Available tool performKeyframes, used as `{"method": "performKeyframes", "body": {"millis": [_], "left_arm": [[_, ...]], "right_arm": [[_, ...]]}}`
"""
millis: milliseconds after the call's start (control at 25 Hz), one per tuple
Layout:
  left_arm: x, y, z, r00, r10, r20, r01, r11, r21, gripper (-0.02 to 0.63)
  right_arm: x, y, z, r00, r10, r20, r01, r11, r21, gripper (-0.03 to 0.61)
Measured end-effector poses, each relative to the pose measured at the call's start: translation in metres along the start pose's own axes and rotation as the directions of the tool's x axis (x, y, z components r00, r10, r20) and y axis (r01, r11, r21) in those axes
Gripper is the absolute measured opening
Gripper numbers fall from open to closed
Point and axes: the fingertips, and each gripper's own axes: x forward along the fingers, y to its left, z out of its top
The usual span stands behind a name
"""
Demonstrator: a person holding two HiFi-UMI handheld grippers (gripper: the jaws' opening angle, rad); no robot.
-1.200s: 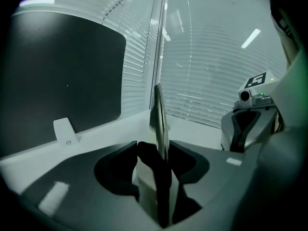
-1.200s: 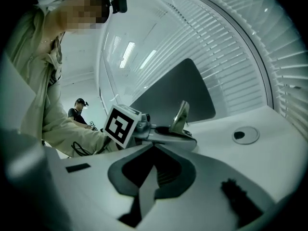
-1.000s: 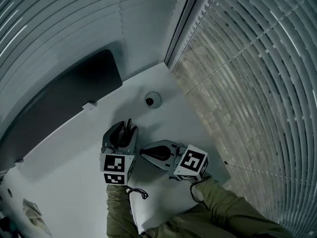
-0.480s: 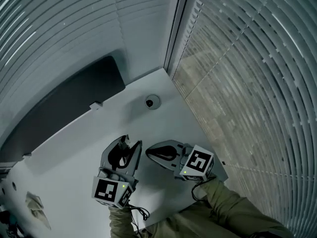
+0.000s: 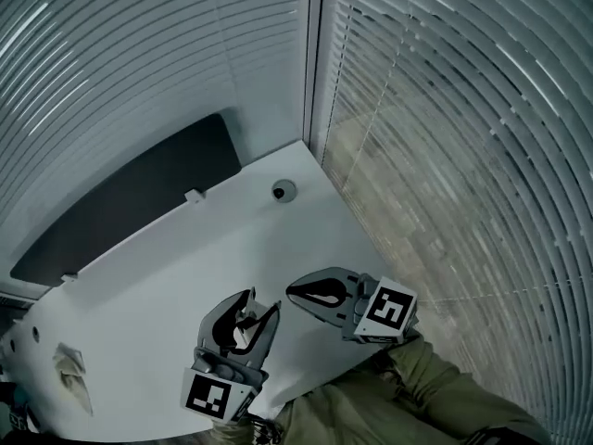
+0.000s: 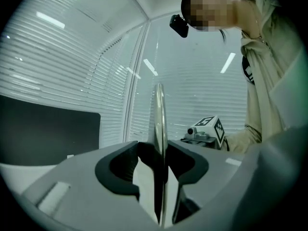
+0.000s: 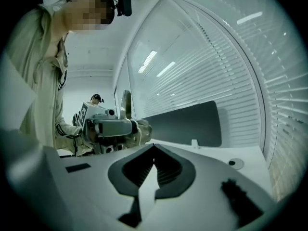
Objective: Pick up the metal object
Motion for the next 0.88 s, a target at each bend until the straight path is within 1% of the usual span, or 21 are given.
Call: {"method": "performKeyframes", "body": {"millis": [160, 280, 400, 440, 520, 560, 680, 880], "left_arm": [[-0.021, -0.032, 0.007, 0.999, -0.027, 0.044, 0.025, 0.999, 0.038, 0.186], [-0.043, -0.057, 0.021, 0.990, -0.050, 0.128, 0.038, 0.995, 0.093, 0.186], [-0.076, -0.086, 0.027, 0.980, -0.066, 0.186, 0.044, 0.992, 0.120, 0.186], [-0.088, -0.097, 0.022, 0.981, -0.065, 0.181, 0.044, 0.992, 0.119, 0.186], [-0.113, -0.118, 0.005, 0.989, -0.056, 0.137, 0.041, 0.993, 0.111, 0.186], [-0.125, -0.128, -0.002, 0.991, -0.053, 0.123, 0.038, 0.992, 0.121, 0.186], [-0.156, -0.159, -0.009, 0.989, -0.057, 0.133, 0.035, 0.987, 0.160, 0.186], [-0.195, -0.202, -0.010, 0.987, -0.075, 0.144, 0.046, 0.980, 0.194, 0.186]], "right_arm": [[-0.020, 0.033, 0.011, 0.999, -0.013, 0.044, 0.015, 0.998, -0.053, 0.003], [-0.036, 0.064, 0.015, 0.999, -0.026, 0.044, 0.029, 0.997, -0.076, 0.003], [-0.043, 0.106, 0.013, 0.998, -0.025, 0.056, 0.030, 0.996, -0.084, 0.003], [-0.046, 0.121, 0.009, 0.998, -0.023, 0.061, 0.028, 0.996, -0.086, 0.003], [-0.054, 0.152, 0.000, 0.997, -0.015, 0.073, 0.022, 0.995, -0.096, 0.003], [-0.059, 0.169, -0.003, 0.996, -0.011, 0.083, 0.019, 0.994, -0.103, 0.003], [-0.075, 0.214, -0.007, 0.994, -0.010, 0.110, 0.024, 0.991, -0.130, 0.003], [-0.097, 0.267, -0.006, 0.989, -0.022, 0.145, 0.046, 0.985, -0.165, 0.003]]}}
